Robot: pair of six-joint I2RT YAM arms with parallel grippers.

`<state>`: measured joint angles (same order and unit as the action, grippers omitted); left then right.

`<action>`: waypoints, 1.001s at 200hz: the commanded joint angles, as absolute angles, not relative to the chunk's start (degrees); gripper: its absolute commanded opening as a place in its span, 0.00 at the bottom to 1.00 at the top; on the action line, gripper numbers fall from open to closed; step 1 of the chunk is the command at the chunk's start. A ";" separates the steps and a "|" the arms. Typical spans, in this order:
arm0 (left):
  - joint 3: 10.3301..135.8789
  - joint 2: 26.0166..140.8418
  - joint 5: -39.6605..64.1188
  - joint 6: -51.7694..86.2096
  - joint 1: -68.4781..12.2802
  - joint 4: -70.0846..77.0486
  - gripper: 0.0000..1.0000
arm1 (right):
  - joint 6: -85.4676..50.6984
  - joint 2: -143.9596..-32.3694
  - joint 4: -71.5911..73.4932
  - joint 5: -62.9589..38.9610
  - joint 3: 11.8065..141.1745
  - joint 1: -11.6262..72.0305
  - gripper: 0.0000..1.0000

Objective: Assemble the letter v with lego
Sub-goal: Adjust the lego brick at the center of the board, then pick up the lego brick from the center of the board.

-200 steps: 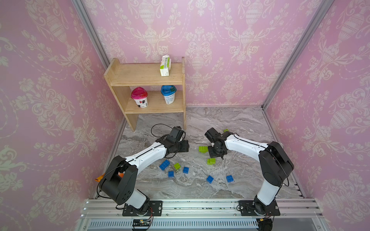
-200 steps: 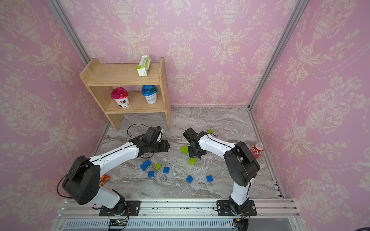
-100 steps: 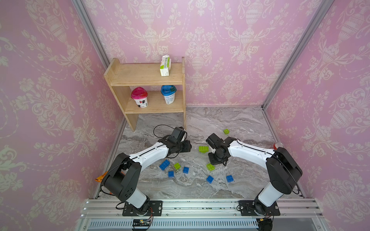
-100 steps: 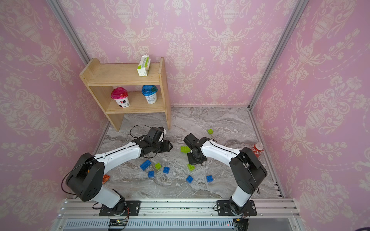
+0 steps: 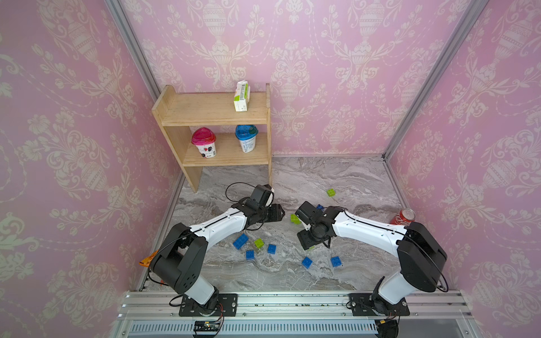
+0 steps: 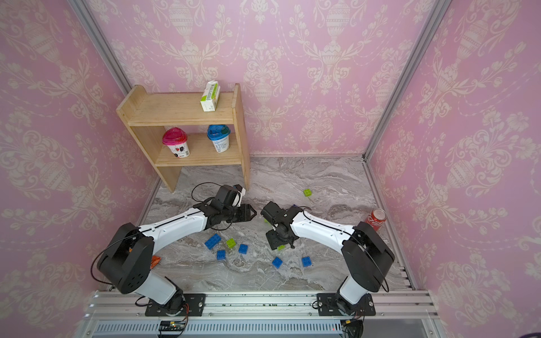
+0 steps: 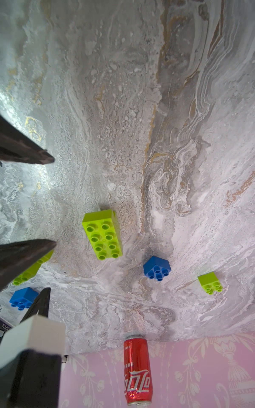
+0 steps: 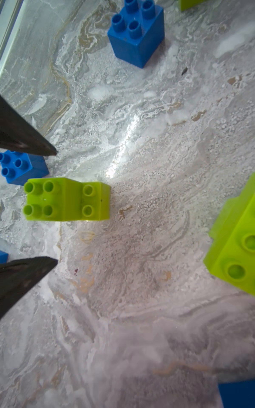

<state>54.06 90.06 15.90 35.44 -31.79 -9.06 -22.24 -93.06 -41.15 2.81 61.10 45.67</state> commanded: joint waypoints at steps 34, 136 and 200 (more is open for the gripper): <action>52.57 91.89 18.33 38.61 -31.74 -6.85 0.56 | -22.32 -97.31 -38.51 4.91 60.25 45.80 0.56; 51.51 93.10 19.27 41.02 -31.64 -4.61 0.55 | -23.12 -98.33 -36.78 4.33 58.87 45.59 0.46; 51.77 93.43 19.25 41.14 -31.46 -4.66 0.55 | -25.04 -93.64 -33.09 3.78 54.65 45.61 0.47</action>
<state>52.27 92.79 17.98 40.05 -31.73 -4.75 -23.03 -96.14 -34.87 3.79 56.49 45.63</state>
